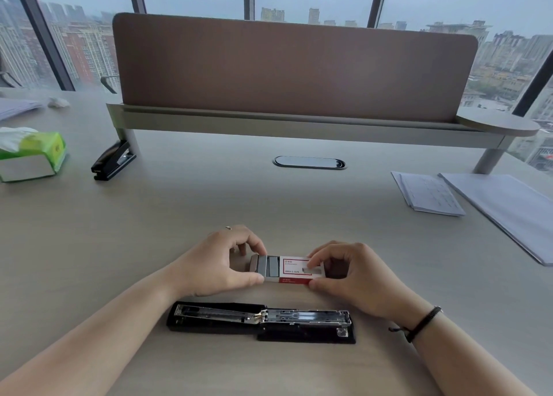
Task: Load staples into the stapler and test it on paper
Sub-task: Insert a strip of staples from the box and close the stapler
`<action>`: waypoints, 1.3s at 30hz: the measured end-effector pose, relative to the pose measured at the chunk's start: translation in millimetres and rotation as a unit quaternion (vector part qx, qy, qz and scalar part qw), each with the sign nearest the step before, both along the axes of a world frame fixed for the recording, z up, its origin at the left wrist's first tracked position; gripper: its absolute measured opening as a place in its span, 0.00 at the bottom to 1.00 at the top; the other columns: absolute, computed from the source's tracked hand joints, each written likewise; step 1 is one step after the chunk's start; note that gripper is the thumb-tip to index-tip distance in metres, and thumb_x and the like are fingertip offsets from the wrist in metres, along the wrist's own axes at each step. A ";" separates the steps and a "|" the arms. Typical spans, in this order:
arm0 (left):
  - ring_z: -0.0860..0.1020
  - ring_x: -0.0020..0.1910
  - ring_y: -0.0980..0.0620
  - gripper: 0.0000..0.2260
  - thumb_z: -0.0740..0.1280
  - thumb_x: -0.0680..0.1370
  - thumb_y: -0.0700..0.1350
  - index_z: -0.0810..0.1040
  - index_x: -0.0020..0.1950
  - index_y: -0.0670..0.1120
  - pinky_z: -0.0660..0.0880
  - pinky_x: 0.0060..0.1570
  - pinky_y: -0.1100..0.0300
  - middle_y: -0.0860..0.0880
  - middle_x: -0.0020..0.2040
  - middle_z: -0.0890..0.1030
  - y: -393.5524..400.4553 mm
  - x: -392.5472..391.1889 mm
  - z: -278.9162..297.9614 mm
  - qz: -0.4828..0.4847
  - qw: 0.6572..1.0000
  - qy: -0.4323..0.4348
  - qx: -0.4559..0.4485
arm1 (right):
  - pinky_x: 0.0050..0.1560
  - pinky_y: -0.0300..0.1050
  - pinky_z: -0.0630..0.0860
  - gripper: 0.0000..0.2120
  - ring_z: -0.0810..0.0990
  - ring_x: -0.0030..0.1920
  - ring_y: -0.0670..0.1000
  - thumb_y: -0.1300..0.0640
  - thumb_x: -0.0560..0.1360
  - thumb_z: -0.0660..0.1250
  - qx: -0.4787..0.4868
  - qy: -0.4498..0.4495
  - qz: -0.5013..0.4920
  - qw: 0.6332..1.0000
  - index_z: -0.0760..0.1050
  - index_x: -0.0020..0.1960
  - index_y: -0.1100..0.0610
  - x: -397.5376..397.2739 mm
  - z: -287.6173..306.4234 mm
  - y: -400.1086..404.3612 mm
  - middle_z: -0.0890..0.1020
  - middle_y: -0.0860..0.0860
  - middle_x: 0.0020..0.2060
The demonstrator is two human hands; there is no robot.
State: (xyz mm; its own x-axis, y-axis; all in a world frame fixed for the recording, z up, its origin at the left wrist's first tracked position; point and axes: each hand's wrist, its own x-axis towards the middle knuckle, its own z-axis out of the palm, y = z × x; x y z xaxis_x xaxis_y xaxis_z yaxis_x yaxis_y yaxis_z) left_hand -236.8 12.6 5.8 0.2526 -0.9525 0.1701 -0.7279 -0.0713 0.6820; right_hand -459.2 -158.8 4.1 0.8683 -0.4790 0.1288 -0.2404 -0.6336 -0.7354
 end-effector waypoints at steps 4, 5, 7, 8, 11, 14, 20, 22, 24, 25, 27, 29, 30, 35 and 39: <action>0.75 0.41 0.53 0.15 0.76 0.64 0.60 0.79 0.47 0.61 0.76 0.50 0.50 0.52 0.44 0.79 0.6 1.4 0.1 0.004 1.000 0.028 -0.006 | 0.52 0.42 0.78 0.08 0.82 0.46 0.44 0.52 0.66 0.78 0.000 0.002 -0.001 1.000 0.85 0.45 0.46 -0.2 0.7 0.4 0.84 0.36 0.49; 0.75 0.40 0.53 0.13 0.76 0.64 0.60 0.79 0.46 0.60 0.76 0.49 0.48 0.52 0.44 0.79 0.5 2.4 -0.3 0.004 0.999 0.041 -0.011 | 0.52 0.42 0.78 0.08 0.82 0.46 0.44 0.52 0.66 0.78 0.000 0.002 -0.001 1.000 0.85 0.45 0.47 -0.3 0.9 0.6 0.84 0.36 0.49; 0.75 0.37 0.50 0.10 0.75 0.66 0.58 0.80 0.43 0.58 0.76 0.46 0.45 0.49 0.44 0.81 0.0 3.7 -0.3 -0.001 0.997 0.071 -0.024 | 0.52 0.43 0.78 0.08 0.82 0.46 0.44 0.52 0.66 0.78 0.001 0.002 -0.001 1.000 0.85 0.45 0.47 -0.2 1.2 1.2 0.84 0.37 0.49; 0.76 0.37 0.46 0.09 0.75 0.67 0.57 0.80 0.42 0.56 0.76 0.45 0.44 0.47 0.43 0.81 -0.3 4.2 -0.2 -0.008 0.996 0.086 -0.030 | 0.52 0.43 0.79 0.08 0.82 0.45 0.45 0.52 0.66 0.79 0.002 0.001 -0.002 1.000 0.85 0.45 0.47 -0.3 1.2 1.3 0.84 0.37 0.49; 0.77 0.39 0.35 0.06 0.74 0.69 0.54 0.81 0.40 0.53 0.76 0.42 0.43 0.42 0.42 0.83 -0.1 5.4 1.2 -0.029 0.991 0.124 -0.032 | 0.51 0.45 0.78 0.08 0.82 0.45 0.47 0.52 0.66 0.79 0.003 0.001 -0.005 1.000 0.85 0.45 0.47 0.0 0.4 1.2 0.85 0.39 0.49; 0.75 0.38 0.41 0.05 0.74 0.70 0.52 0.80 0.39 0.53 0.71 0.41 0.48 0.44 0.44 0.82 0.8 6.3 4.6 -0.050 0.983 0.172 -0.031 | 0.52 0.46 0.79 0.09 0.83 0.46 0.47 0.51 0.66 0.79 0.002 0.002 -0.005 1.000 0.85 0.45 0.47 0.3 -0.3 0.7 0.85 0.40 0.48; 0.77 0.37 0.48 0.06 0.73 0.71 0.46 0.78 0.40 0.46 0.74 0.41 0.59 0.39 0.42 0.78 4.8 5.1 13.0 -0.053 0.934 0.347 -0.070 | 0.53 0.48 0.79 0.10 0.83 0.47 0.48 0.50 0.65 0.78 0.000 0.003 -0.006 1.000 0.84 0.45 0.46 0.9 -0.9 0.0 0.85 0.43 0.49; 0.81 0.35 0.45 0.07 0.72 0.74 0.46 0.76 0.42 0.44 0.75 0.39 0.56 0.34 0.38 0.79 3.6 4.0 11.7 -0.029 0.939 0.335 -0.065 | 0.53 0.49 0.79 0.10 0.83 0.47 0.48 0.50 0.65 0.78 0.000 0.003 -0.006 1.000 0.84 0.46 0.46 0.9 -0.8 -0.1 0.85 0.43 0.49; 0.82 0.36 0.45 0.06 0.69 0.78 0.42 0.75 0.43 0.43 0.76 0.38 0.54 0.34 0.37 0.82 1.4 1.9 9.4 -0.022 0.956 0.289 -0.053 | 0.54 0.49 0.79 0.09 0.83 0.48 0.47 0.50 0.65 0.78 0.001 0.003 -0.007 1.000 0.84 0.45 0.46 0.8 -0.6 0.2 0.85 0.42 0.49; 0.82 0.36 0.47 0.05 0.68 0.79 0.41 0.75 0.44 0.43 0.76 0.38 0.54 0.36 0.38 0.84 0.3 0.5 8.9 -0.024 0.962 0.266 -0.049 | 0.55 0.49 0.79 0.09 0.83 0.48 0.47 0.50 0.66 0.78 0.001 0.003 -0.006 1.000 0.84 0.45 0.46 0.9 -0.4 0.3 0.85 0.42 0.49; 0.81 0.34 0.51 0.04 0.66 0.80 0.37 0.74 0.45 0.41 0.76 0.37 0.56 0.40 0.39 0.86 -0.9 -2.1 9.0 -0.024 0.970 0.237 -0.045 | 0.55 0.48 0.79 0.09 0.83 0.48 0.46 0.50 0.66 0.78 0.001 0.004 -0.004 1.000 0.84 0.46 0.47 1.0 -0.3 0.5 0.85 0.41 0.49; 0.82 0.35 0.51 0.04 0.64 0.80 0.36 0.72 0.45 0.39 0.76 0.39 0.58 0.40 0.40 0.86 -1.1 -3.3 9.9 -0.025 0.973 0.226 -0.044 | 0.55 0.48 0.79 0.10 0.83 0.48 0.45 0.49 0.66 0.78 -0.001 0.006 -0.006 1.000 0.84 0.46 0.46 1.5 -0.1 0.8 0.85 0.40 0.49; 0.83 0.36 0.50 0.04 0.64 0.80 0.36 0.72 0.46 0.39 0.77 0.40 0.58 0.40 0.40 0.86 -1.3 -3.3 9.9 -0.026 0.974 0.221 -0.043 | 0.55 0.49 0.79 0.10 0.83 0.48 0.45 0.49 0.65 0.78 -0.002 0.007 -0.007 1.000 0.84 0.46 0.46 1.6 -0.2 0.7 0.85 0.40 0.49; 0.83 0.39 0.48 0.04 0.65 0.81 0.37 0.72 0.47 0.40 0.76 0.46 0.55 0.41 0.40 0.87 -0.8 -1.9 8.3 -0.026 0.976 0.213 -0.035 | 0.54 0.49 0.79 0.10 0.83 0.47 0.46 0.49 0.65 0.77 0.000 0.006 -0.008 1.000 0.84 0.46 0.46 1.3 -0.1 1.2 0.84 0.37 0.49; 0.82 0.41 0.47 0.04 0.67 0.78 0.44 0.74 0.44 0.46 0.74 0.47 0.51 0.40 0.42 0.87 -0.1 -3.4 8.7 -0.021 0.977 0.207 -0.039 | 0.54 0.48 0.79 0.09 0.83 0.47 0.45 0.51 0.66 0.78 0.004 0.005 -0.008 1.000 0.85 0.45 0.47 2.8 1.0 3.3 0.84 0.37 0.49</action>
State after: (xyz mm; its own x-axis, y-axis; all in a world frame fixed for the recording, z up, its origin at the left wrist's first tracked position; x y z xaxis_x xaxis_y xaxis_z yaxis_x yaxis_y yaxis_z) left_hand -240.2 12.5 14.5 0.2770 -0.9513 0.1350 -0.3903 0.0170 0.9205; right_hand -456.4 -155.5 5.1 0.8624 -0.4929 0.1158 -0.2579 -0.6245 -0.7373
